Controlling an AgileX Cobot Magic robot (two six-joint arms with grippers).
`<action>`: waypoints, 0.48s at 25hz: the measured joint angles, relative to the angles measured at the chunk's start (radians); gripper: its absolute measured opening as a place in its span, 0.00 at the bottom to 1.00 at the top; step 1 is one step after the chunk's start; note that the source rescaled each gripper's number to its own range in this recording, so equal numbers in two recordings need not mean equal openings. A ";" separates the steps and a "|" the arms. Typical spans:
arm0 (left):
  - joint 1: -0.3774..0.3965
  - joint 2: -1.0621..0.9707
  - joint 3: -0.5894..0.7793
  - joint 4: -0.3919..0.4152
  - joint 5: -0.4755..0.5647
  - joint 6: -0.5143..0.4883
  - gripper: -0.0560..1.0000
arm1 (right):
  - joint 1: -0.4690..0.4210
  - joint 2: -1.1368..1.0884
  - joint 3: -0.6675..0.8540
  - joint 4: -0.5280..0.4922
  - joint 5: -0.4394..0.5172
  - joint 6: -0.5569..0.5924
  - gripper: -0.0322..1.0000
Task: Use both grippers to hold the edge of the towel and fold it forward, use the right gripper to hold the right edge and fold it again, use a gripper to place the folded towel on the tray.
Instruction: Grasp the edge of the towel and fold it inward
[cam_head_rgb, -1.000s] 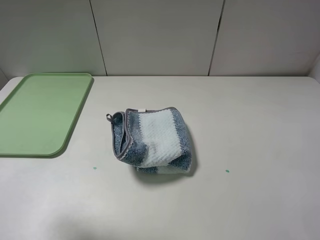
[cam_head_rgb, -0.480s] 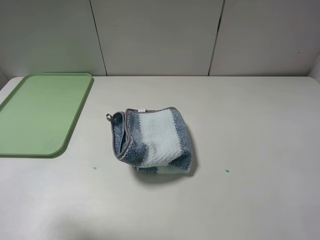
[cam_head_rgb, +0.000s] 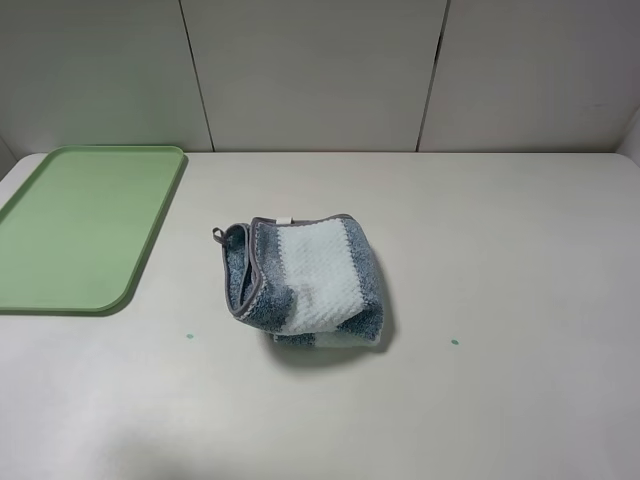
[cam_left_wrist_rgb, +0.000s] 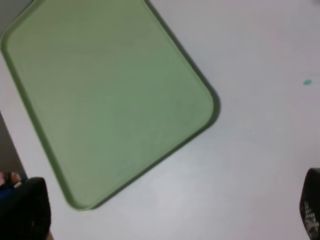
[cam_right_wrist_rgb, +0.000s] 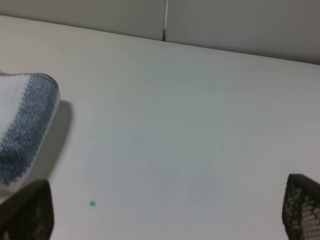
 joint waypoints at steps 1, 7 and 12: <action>0.000 0.000 0.000 -0.012 0.000 0.000 1.00 | 0.000 0.000 0.000 0.000 0.000 0.000 1.00; 0.000 0.012 0.000 -0.129 -0.036 -0.053 1.00 | 0.000 0.000 0.000 0.000 0.000 0.000 1.00; 0.000 0.121 0.000 -0.160 -0.098 -0.311 1.00 | 0.000 0.000 0.000 0.000 0.000 0.000 1.00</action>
